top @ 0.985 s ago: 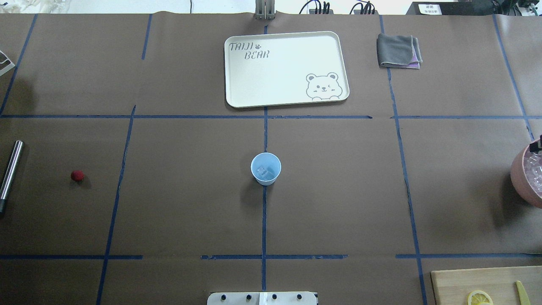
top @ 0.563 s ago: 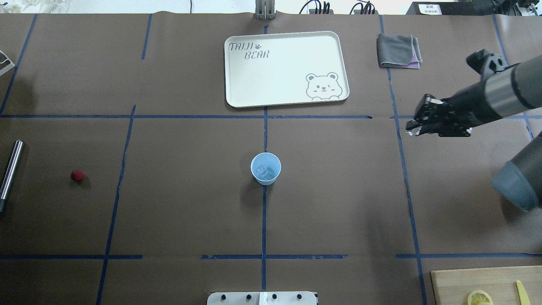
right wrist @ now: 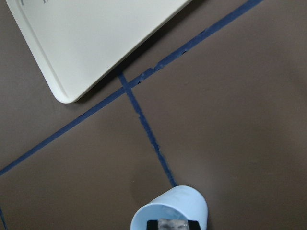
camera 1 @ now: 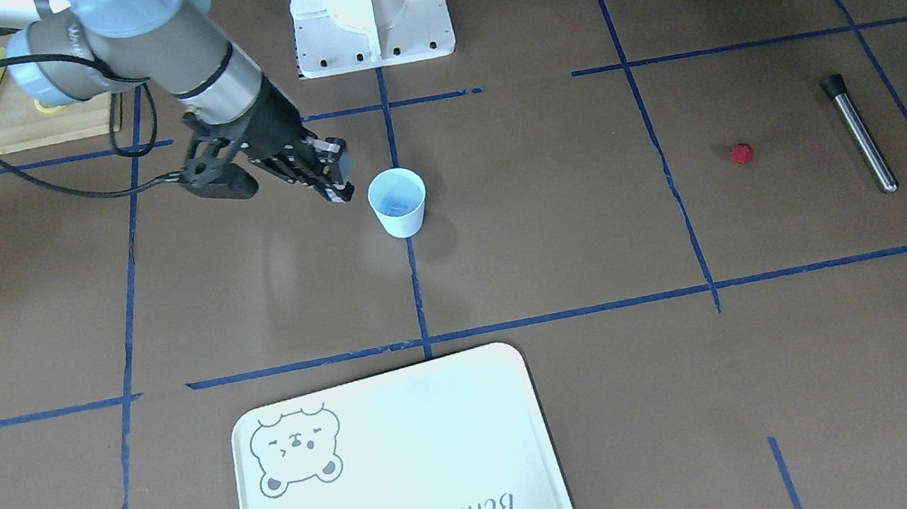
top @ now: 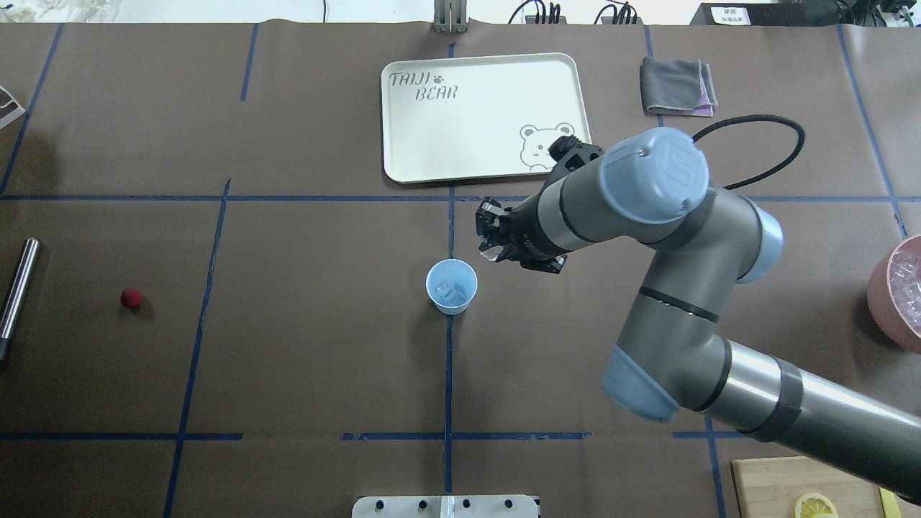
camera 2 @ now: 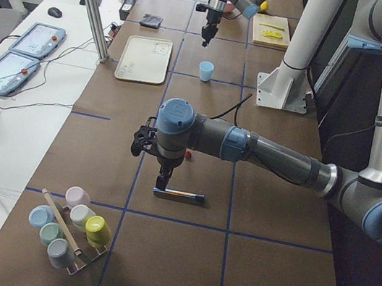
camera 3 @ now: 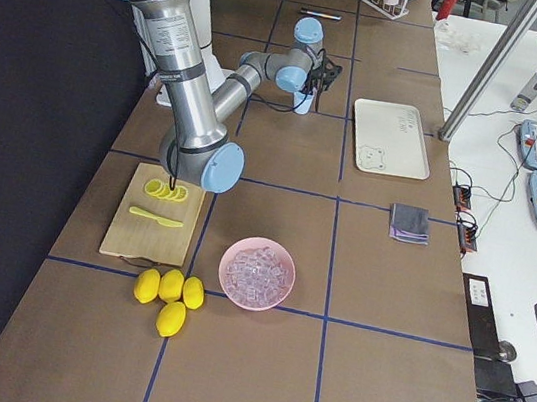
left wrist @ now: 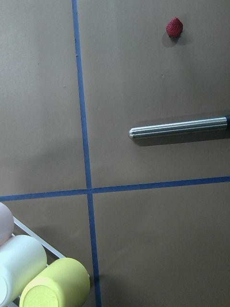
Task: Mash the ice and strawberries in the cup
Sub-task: 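Carry the ice cube over the light-blue cup and release it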
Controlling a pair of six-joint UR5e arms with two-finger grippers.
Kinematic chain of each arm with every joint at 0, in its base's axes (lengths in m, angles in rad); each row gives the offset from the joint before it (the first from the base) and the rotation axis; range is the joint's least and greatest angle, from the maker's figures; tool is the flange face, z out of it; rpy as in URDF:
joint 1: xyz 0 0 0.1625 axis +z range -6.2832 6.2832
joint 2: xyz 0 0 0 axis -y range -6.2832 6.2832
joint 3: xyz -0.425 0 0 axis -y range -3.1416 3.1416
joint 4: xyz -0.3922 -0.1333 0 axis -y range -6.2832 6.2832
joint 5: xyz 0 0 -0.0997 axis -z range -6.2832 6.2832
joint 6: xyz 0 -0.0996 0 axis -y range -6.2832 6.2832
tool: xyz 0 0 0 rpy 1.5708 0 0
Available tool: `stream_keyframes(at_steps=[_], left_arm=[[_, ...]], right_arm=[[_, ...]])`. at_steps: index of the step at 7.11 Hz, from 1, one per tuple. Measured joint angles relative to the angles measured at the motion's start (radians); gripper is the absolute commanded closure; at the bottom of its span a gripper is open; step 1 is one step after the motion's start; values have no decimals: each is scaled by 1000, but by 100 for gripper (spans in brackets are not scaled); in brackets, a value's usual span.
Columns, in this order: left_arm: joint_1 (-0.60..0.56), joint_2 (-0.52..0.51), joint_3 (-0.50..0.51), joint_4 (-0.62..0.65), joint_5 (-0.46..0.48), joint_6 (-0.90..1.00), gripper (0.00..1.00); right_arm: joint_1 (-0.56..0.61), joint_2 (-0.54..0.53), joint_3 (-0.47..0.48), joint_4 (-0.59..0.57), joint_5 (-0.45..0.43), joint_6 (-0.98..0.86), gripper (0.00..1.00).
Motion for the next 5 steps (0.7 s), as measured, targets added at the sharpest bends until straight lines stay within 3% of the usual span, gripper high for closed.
stream_keyframes(at_steps=[1,2,3,4,5], left_arm=[[10,0,0,0,0,0,0],[26,0,1,0,0,-1,0],[40,0,3,0,0,-1,0],[47,0,4,0,0,-1,0],[49,0,5,1,0,-2,0]], right_arm=[[-28,40,-34,-9,-35,21,98],[-46,60,-54,-14,-60,30,55],[-60,69,-69,-17,-75,31,34],[-75,69,-78,-18,-86,30,26],[-87,65,-83,-19,-93,29,0]])
